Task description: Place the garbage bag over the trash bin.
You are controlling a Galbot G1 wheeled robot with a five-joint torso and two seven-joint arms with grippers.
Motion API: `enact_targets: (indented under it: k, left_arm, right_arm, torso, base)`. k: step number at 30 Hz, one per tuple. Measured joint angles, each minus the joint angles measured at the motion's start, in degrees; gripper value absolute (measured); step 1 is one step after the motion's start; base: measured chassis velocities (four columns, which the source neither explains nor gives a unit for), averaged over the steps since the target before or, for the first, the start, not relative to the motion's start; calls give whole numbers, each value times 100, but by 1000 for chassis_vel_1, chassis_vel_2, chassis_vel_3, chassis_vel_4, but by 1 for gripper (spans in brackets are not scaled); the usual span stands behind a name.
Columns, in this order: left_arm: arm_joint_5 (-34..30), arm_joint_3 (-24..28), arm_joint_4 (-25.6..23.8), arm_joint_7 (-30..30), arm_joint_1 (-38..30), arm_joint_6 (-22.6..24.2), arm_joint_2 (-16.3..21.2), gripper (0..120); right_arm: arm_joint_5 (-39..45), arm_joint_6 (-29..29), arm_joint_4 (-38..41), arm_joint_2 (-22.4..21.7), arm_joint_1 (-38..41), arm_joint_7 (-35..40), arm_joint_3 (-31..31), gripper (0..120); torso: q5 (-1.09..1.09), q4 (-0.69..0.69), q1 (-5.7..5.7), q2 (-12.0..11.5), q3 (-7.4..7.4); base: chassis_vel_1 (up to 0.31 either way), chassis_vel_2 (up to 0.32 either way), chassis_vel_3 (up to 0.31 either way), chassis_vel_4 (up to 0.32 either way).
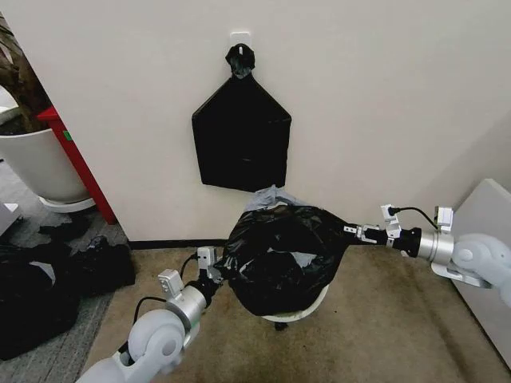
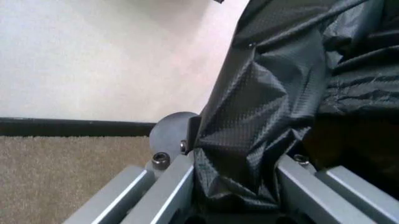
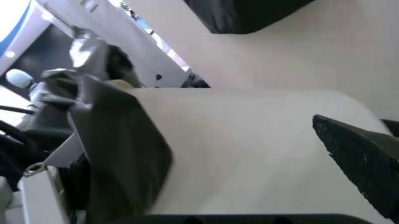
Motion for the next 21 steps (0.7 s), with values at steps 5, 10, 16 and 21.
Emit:
enact_targets:
  k: [5, 10, 16, 21]
  left_arm:
    - [-15, 16, 136, 88, -3, 4, -10, 0]
    - [-142, -12, 243, 141, 0, 24, -6, 0]
    - [-205, -19, 343, 141, -18, 56, -21, 0]
    - [18, 23, 426, 43, -59, 66, -39, 0]
  right_arm:
    - [-142, -67, -169, -26, -17, -961, -21, 100]
    - [-34, -92, -225, -57, -59, -1201, 11, 100]
    - [87, -92, -217, -67, -70, -1205, 55, 100]
    - [172, -90, 117, -5, 19, -70, 269, 100]
  torso:
    - [3, 0, 0, 0, 0]
    - [3, -1, 0, 0, 0]
    - [1, -1, 0, 0, 0]
    - [3, -2, 0, 0, 1]
  base:
    - [0, 0, 0, 0]
    - [0, 0, 0, 0]
    - [0, 0, 0, 0]
    - [0, 0, 0, 0]
